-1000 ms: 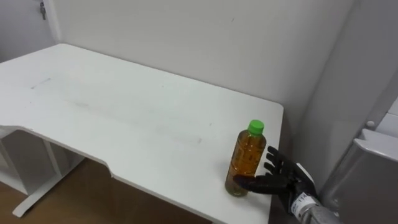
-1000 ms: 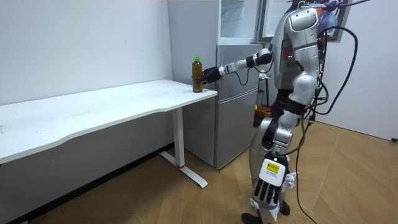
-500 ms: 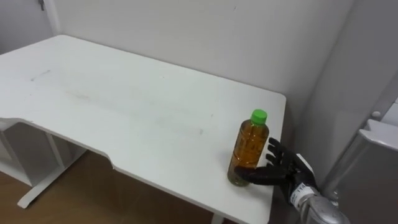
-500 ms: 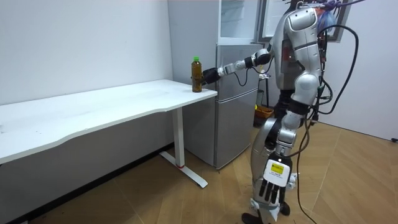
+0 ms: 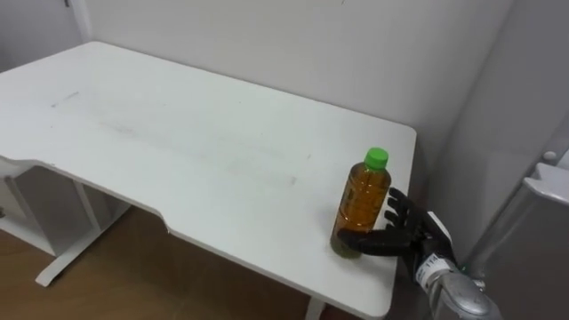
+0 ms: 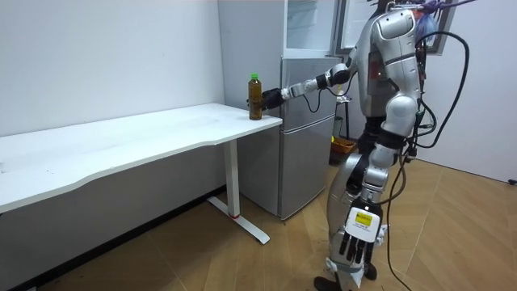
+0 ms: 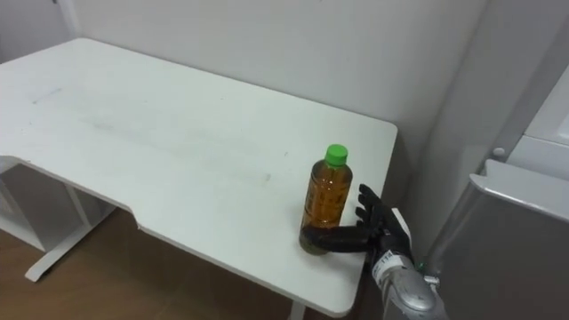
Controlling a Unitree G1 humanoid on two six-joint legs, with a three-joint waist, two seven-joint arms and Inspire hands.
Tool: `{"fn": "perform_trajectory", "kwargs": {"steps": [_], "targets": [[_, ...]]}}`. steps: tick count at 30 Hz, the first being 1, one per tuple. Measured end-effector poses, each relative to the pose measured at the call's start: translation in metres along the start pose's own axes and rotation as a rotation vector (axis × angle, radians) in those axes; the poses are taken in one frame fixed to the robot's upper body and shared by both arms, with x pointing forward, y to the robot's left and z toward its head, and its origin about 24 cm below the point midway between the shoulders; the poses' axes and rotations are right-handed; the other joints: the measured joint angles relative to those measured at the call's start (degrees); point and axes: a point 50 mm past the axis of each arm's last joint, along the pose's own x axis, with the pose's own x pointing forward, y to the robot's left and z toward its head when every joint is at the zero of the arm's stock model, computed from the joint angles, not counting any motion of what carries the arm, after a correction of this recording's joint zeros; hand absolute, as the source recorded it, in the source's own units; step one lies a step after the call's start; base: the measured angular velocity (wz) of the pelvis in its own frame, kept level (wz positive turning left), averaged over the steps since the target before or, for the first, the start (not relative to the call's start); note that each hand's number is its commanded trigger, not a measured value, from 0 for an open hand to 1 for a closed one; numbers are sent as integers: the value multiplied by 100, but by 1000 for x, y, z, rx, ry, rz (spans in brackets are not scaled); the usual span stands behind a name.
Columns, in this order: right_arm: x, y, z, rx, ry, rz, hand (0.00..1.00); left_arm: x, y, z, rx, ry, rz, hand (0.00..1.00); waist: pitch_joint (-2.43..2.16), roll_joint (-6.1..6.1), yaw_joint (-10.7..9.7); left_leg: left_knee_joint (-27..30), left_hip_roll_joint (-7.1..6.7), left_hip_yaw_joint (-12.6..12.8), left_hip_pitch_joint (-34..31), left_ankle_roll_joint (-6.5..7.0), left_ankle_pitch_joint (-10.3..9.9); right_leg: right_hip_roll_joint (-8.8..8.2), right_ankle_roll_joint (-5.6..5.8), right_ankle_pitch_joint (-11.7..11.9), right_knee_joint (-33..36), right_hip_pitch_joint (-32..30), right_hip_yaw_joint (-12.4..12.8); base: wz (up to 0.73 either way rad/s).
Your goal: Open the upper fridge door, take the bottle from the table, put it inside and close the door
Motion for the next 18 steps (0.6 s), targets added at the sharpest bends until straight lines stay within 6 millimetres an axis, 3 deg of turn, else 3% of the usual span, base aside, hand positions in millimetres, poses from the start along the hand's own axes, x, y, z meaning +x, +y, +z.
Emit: {"fn": "perform_trajectory", "kwargs": {"steps": [8,18], "targets": [[4,13,13,-22,-40,13,0,1,0,8,7,-30,-6,0,21,-85,248,1,5,-6,-42,-14,19,14,-21,13,-9,-60,-12,1],[6,21,20,-45,-58,24,0,2,0,5,11,-11,-23,0,39,-123,375,-12,6,-12,-28,-7,23,-5,-18,13,-20,-39,-34,1]]}}
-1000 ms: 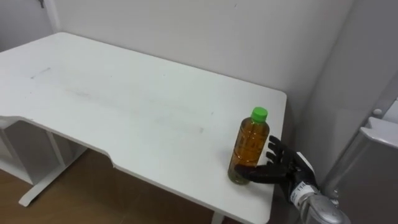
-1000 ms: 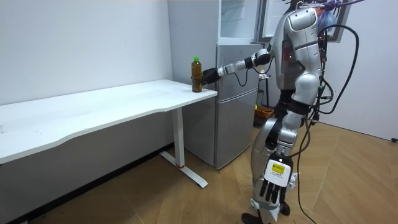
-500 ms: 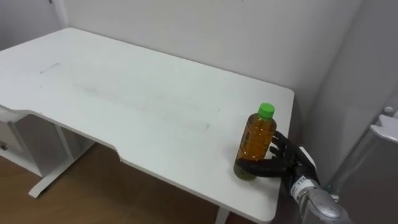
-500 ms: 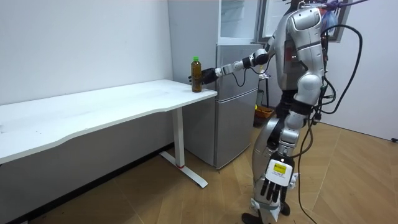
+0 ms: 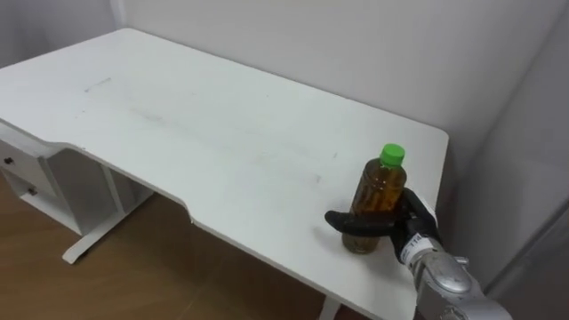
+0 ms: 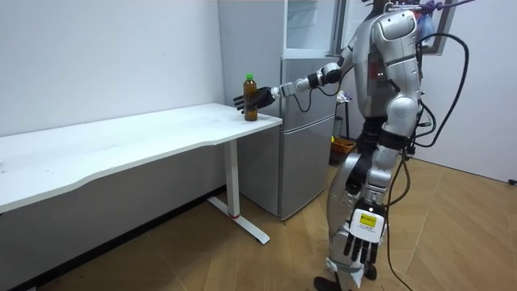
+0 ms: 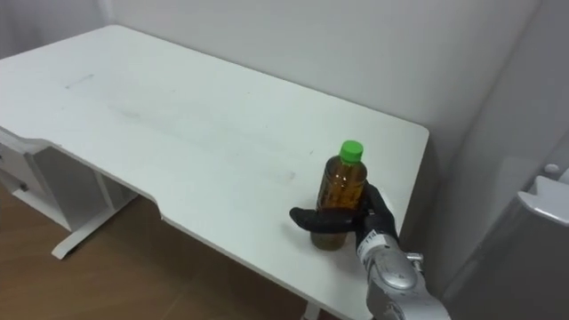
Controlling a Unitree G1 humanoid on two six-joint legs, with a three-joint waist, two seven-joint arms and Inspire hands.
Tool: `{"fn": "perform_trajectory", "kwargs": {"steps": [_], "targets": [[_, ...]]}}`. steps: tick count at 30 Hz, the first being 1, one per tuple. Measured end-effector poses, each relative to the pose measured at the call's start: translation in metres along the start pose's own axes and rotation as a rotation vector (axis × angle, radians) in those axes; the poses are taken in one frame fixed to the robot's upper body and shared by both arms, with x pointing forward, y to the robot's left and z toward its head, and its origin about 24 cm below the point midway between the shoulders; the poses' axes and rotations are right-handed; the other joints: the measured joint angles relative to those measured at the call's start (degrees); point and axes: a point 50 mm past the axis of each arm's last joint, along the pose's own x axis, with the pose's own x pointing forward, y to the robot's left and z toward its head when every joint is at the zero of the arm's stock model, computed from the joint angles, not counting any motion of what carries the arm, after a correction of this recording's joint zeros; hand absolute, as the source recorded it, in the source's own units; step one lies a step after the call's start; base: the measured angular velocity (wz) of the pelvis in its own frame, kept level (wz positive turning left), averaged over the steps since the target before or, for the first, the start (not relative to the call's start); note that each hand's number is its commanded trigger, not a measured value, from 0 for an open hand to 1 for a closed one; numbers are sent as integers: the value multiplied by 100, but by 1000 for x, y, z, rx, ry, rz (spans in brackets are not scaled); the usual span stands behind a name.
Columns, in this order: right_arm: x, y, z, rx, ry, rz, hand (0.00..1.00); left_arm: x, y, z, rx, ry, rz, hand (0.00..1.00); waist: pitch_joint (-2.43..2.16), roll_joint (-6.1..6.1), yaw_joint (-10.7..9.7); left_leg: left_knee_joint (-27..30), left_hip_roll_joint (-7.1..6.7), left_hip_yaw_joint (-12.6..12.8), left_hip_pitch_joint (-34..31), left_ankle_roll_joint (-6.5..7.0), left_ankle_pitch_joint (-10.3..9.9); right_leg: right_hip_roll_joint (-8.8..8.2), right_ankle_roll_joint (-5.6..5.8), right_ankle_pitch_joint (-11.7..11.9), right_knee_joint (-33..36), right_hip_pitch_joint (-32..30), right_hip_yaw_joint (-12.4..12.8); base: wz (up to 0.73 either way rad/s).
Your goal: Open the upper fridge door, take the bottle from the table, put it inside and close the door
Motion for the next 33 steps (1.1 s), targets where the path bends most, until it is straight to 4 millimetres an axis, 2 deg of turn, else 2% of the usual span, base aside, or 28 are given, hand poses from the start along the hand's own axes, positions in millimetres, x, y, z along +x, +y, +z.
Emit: {"fn": "perform_trajectory", "kwargs": {"steps": [9,10,11,12,25,33], "targets": [[0,-1,0,0,0,-12,0,0,0,-1,0,5,-5,0,1,1,13,16,1,-2,-2,2,1,-3,0,0,8,10,-4,0],[0,-1,0,0,0,-14,8,0,0,-1,0,6,-5,0,2,1,13,17,0,0,-1,2,1,-3,0,0,8,12,-6,0],[0,-1,0,0,0,-15,59,0,0,-1,0,6,-5,0,3,1,13,17,1,-2,-1,2,1,-3,0,0,8,12,-6,0],[0,-1,0,0,0,-16,100,0,0,-1,0,6,-5,0,7,-3,13,17,1,-2,-1,2,1,-3,0,0,8,12,-7,0],[0,-2,-2,13,8,-19,100,0,0,1,1,0,-4,0,33,12,9,4,1,-9,-11,2,1,-10,0,0,5,10,-89,0],[0,-1,-1,93,18,4,100,0,1,4,-1,-20,11,0,53,54,9,9,1,-18,-17,2,0,-9,0,0,6,4,-91,0]]}}
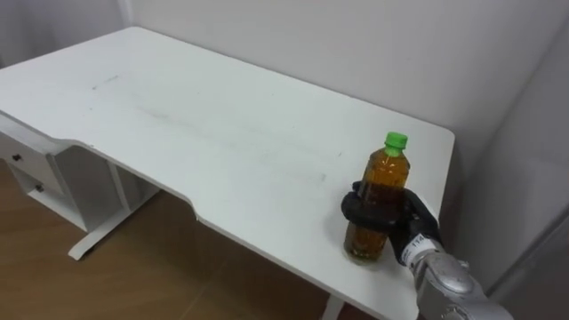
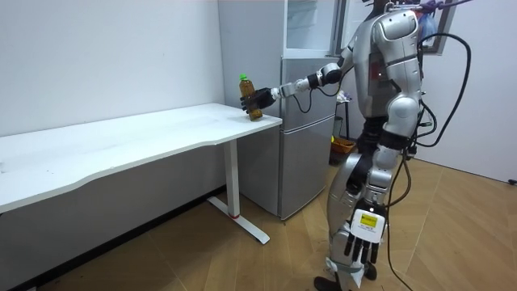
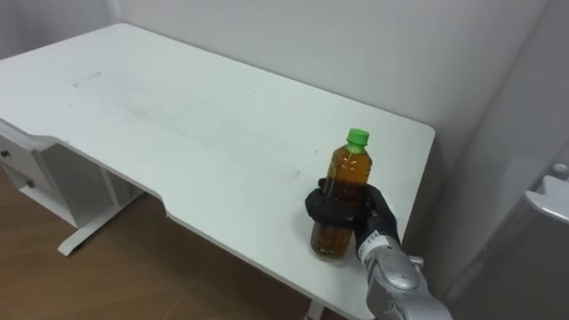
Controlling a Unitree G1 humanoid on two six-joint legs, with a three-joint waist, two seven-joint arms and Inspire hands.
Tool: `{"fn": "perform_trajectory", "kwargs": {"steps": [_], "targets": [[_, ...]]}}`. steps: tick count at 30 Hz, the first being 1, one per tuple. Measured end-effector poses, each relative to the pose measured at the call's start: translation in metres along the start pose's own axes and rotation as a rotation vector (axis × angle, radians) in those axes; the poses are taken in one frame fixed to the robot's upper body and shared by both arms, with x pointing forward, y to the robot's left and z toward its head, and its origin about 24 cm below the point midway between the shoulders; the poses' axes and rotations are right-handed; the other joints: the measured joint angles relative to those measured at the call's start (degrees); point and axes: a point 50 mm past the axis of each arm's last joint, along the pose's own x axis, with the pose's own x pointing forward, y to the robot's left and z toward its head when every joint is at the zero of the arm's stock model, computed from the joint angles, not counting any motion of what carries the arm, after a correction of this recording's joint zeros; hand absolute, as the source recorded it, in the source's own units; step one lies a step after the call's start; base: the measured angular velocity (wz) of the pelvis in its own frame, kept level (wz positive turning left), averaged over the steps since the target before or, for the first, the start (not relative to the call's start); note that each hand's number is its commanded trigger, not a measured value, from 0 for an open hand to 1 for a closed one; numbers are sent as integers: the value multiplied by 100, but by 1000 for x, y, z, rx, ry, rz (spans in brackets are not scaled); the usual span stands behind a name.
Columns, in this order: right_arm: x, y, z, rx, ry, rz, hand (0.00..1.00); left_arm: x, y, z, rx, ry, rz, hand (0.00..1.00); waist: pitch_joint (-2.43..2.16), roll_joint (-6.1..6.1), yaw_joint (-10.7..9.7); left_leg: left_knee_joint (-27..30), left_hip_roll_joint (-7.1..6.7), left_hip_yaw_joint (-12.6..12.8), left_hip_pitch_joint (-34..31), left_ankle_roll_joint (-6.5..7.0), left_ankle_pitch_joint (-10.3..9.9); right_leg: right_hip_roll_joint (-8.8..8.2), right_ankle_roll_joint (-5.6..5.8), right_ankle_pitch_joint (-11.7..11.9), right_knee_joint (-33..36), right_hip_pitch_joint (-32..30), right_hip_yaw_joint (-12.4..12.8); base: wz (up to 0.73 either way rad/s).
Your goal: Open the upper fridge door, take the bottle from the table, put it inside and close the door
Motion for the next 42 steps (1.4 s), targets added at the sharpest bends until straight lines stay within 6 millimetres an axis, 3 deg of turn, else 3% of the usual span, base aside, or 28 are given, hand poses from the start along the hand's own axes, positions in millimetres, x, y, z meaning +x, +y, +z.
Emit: {"fn": "perform_trajectory", "kwargs": {"steps": [12,15,20,25,29,31,33,42], "targets": [[-1,5,3,27,-1,24,100,-1,1,-4,-4,-3,36,0,-29,52,-22,2,4,23,-19,0,0,2,1,0,0,-34,19,0],[-4,15,14,34,-46,69,100,-2,1,-5,-3,-7,37,0,-56,71,-80,6,8,37,-5,0,0,4,1,0,0,-27,20,0],[-12,29,35,33,-155,125,100,-4,3,-10,-22,-2,54,0,-143,134,-217,0,7,98,144,2,2,-5,2,0,-7,86,109,-7],[-29,42,50,-1,-266,208,100,-5,4,-18,-56,23,86,0,-155,158,-460,-131,20,102,479,1,1,0,6,-3,-14,358,168,-3],[-33,46,55,-16,-295,239,100,-5,4,-17,-75,22,90,0,-179,173,-479,-155,32,194,645,-1,1,12,5,-2,-13,471,274,-13],[-37,48,55,-16,-300,254,100,-5,4,-20,-74,28,92,0,-277,190,-490,-196,36,254,699,2,2,8,2,0,-7,494,319,-14],[-40,50,57,-22,-309,265,100,-6,5,-22,-87,38,97,0,-318,209,-558,-197,32,257,740,5,4,5,2,0,-2,533,320,-3],[-53,56,78,-128,-409,303,100,-8,7,-33,-105,79,109,0,-325,224,-904,-251,26,267,937,8,6,8,2,0,5,684,400,-1]]}}
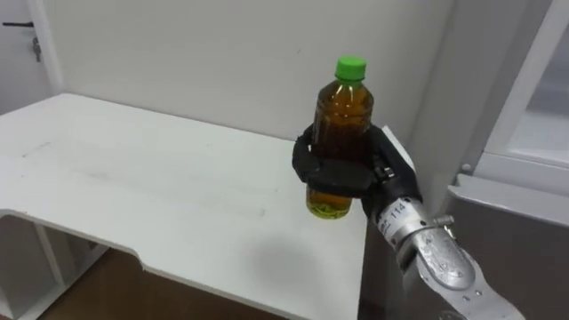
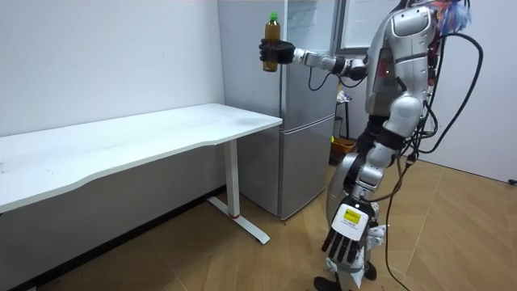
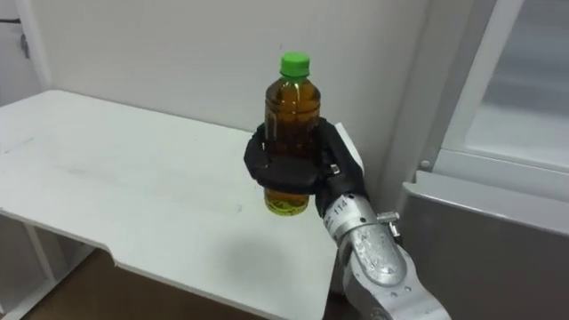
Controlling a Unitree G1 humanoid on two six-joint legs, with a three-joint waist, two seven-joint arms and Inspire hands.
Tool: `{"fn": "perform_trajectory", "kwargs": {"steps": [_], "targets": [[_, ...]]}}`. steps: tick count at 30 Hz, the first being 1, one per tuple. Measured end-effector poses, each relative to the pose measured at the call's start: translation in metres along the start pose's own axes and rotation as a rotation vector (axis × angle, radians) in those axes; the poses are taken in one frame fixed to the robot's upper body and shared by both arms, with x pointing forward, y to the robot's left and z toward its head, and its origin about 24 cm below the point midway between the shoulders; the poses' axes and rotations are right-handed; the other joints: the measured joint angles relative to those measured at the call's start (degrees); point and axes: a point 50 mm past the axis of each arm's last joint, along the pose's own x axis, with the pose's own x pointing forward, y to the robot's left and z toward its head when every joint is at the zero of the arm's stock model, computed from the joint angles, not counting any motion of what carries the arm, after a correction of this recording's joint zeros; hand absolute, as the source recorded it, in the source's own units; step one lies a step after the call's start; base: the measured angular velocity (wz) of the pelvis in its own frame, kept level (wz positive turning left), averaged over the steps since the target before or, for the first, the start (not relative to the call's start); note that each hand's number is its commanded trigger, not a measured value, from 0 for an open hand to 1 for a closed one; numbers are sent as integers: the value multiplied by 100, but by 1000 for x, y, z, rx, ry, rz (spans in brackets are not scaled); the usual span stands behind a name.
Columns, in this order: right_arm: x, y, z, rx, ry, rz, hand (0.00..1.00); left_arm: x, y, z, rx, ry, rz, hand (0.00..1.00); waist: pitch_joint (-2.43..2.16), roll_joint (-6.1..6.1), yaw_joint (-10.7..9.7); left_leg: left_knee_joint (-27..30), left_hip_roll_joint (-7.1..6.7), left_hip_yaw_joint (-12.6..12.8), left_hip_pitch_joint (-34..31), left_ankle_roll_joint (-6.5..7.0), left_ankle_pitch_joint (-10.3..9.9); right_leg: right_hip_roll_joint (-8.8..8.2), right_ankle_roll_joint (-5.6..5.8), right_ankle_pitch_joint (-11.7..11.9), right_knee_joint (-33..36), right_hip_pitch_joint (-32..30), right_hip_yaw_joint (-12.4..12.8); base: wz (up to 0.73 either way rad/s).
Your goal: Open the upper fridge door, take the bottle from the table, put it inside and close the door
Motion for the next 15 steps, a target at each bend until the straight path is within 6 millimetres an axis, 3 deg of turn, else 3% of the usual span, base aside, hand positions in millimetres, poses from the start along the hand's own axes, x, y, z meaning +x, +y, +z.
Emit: {"fn": "perform_trajectory", "kwargs": {"steps": [15], "targets": [[-8,-14,55,-50,-209,-23,100,0,3,-4,-26,12,8,0,26,49,-453,-239,35,287,357,-6,-3,32,6,-4,-11,100,260,-10]]}}
